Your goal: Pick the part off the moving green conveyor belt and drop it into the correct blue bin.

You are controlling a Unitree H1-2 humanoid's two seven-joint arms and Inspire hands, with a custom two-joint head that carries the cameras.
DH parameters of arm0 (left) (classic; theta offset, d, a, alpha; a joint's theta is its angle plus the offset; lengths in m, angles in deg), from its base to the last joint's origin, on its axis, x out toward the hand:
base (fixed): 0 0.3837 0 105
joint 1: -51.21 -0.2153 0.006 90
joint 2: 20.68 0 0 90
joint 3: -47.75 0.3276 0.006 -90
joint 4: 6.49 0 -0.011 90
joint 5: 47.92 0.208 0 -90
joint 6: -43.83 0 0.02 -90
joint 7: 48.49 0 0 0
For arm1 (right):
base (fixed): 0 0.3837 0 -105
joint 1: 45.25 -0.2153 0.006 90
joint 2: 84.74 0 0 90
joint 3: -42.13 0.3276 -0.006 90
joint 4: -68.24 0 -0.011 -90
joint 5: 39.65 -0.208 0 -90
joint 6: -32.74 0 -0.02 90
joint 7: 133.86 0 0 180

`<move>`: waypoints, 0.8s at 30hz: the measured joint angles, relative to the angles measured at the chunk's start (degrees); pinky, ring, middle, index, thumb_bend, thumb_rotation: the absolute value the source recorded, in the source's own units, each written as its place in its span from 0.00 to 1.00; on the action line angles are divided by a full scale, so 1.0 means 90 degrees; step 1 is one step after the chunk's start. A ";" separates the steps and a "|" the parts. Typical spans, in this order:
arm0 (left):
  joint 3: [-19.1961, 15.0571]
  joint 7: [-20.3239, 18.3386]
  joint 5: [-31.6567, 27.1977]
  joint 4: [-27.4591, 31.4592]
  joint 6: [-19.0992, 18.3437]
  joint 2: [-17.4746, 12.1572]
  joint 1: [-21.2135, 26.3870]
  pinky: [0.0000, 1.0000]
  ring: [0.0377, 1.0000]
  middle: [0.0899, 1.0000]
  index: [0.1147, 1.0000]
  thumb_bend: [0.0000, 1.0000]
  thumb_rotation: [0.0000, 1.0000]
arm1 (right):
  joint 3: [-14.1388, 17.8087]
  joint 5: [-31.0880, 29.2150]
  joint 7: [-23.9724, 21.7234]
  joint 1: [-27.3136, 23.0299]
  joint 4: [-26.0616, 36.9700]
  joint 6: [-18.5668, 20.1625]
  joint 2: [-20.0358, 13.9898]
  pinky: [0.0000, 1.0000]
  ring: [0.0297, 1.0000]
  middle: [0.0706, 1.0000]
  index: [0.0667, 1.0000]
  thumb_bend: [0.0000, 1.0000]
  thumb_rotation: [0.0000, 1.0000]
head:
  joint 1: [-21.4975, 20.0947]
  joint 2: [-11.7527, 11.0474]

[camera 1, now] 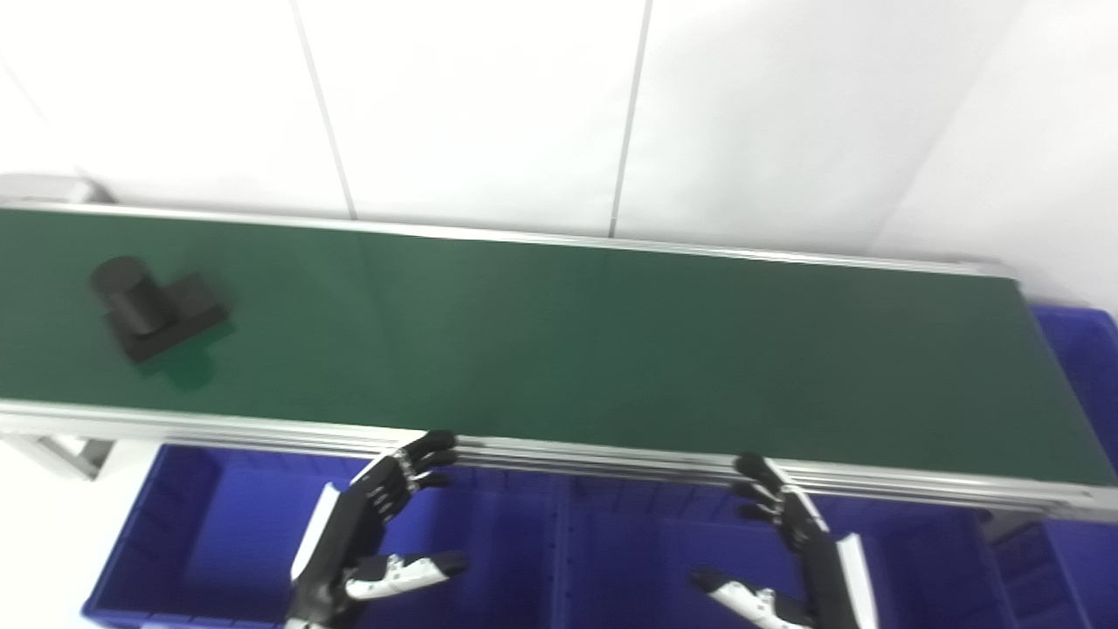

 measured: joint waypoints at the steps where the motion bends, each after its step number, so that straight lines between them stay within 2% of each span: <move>1: 0.0058 0.0070 0.0031 0.0000 0.0002 0.0009 0.0000 0.69 0.75 0.78 0.73 0.96 0.31 | -0.0014 -0.0047 0.0013 0.0000 0.0008 0.0000 -0.0046 0.72 0.76 0.81 0.83 0.76 0.45 | 0.0178 -0.0049; 2: 0.0123 0.0149 0.0128 -0.0001 0.0005 0.0024 0.0001 0.69 0.75 0.77 0.73 0.97 0.33 | -0.0040 -0.0099 0.0037 0.0000 0.0032 0.0000 -0.0113 0.74 0.77 0.81 0.84 0.74 0.43 | 0.0403 -0.0127; 3: 0.0242 0.0309 0.0262 -0.0001 0.0012 0.0034 0.0001 0.68 0.75 0.77 0.73 0.97 0.33 | -0.0080 -0.0154 0.0096 -0.0002 0.0108 0.0000 -0.0215 0.74 0.77 0.81 0.84 0.74 0.43 | 0.0405 -0.0128; 5: 0.0456 0.0538 0.0456 -0.0005 0.0017 0.0059 -0.0002 0.68 0.75 0.77 0.73 0.97 0.33 | -0.0096 -0.0254 0.0214 -0.0004 0.0291 -0.0002 -0.0400 0.76 0.78 0.82 0.85 0.73 0.42 | 0.0861 -0.0303; 7: 0.0666 0.0788 0.0582 -0.0019 0.0018 0.0057 0.0000 0.69 0.75 0.78 0.73 0.97 0.34 | -0.0068 -0.0437 0.0249 -0.0004 0.0449 -0.0002 -0.0544 0.79 0.80 0.83 0.86 0.75 0.44 | 0.0893 -0.0323; 9: 0.0879 0.1055 0.0689 -0.0067 0.0022 0.0028 0.0010 0.69 0.76 0.78 0.74 0.97 0.34 | -0.0027 -0.0538 0.0251 -0.0003 0.0639 -0.0002 -0.0593 0.79 0.81 0.84 0.86 0.76 0.44 | 0.1214 -0.0508; 13: 0.1291 0.1609 0.0857 -0.0231 0.0023 -0.0085 0.0029 0.69 0.76 0.78 0.73 0.98 0.34 | 0.0005 -0.0546 0.0253 -0.0079 0.0885 -0.0004 -0.0710 0.78 0.80 0.83 0.86 0.75 0.41 | 0.1313 -0.0577; 15: 0.1489 0.1871 0.0918 -0.0267 0.0024 -0.0144 0.0047 0.70 0.76 0.78 0.74 0.98 0.35 | 0.0013 -0.0512 0.0280 -0.0167 0.0911 -0.0004 -0.0810 0.78 0.80 0.83 0.86 0.71 0.36 | 0.1459 -0.0743; 16: 0.1591 0.2000 0.0954 -0.0302 0.0025 -0.0183 0.0076 0.70 0.76 0.78 0.74 0.98 0.35 | 0.0008 -0.0464 0.0292 -0.0234 0.0911 -0.0004 -0.0887 0.77 0.80 0.82 0.86 0.73 0.37 | 0.1460 -0.0743; 18: 0.1778 0.2237 0.1015 -0.0412 0.0025 -0.0259 0.0142 0.70 0.77 0.78 0.74 0.98 0.36 | 0.0024 -0.0339 0.0325 -0.0372 0.0911 -0.0004 -0.0989 0.76 0.79 0.82 0.85 0.77 0.40 | 0.1528 -0.0908; 24: 0.2363 0.3010 0.1239 -0.0632 0.0027 -0.0592 0.0269 0.71 0.76 0.77 0.74 0.98 0.35 | 0.0024 -0.0140 0.0465 -0.0762 0.0953 -0.0005 -0.1012 0.77 0.80 0.82 0.86 0.77 0.36 | 0.1450 -0.1133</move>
